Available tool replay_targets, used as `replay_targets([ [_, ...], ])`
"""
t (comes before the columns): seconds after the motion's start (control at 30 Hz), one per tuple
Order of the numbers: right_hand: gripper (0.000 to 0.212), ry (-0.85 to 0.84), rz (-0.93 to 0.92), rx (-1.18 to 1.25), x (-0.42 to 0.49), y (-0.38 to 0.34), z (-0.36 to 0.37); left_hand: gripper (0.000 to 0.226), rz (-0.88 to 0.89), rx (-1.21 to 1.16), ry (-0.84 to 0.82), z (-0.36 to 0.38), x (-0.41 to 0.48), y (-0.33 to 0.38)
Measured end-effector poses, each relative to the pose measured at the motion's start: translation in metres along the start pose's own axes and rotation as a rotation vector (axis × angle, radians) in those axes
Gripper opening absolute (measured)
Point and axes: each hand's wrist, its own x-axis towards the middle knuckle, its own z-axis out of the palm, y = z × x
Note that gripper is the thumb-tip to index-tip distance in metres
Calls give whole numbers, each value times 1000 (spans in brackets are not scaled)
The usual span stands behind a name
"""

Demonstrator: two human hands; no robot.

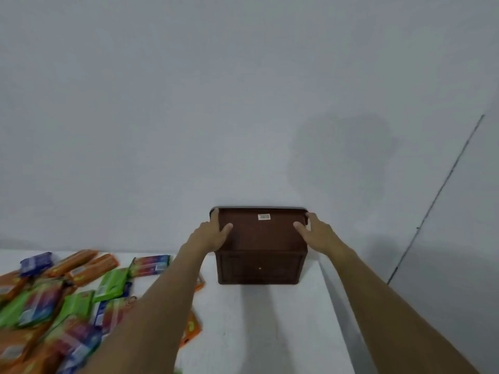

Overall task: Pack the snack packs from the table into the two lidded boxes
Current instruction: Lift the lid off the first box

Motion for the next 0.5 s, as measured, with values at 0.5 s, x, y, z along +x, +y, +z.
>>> replay_targets([
  [0.5,77,83,123,397,-21,-1,27,82,-147,-449,32,0,-33,10],
])
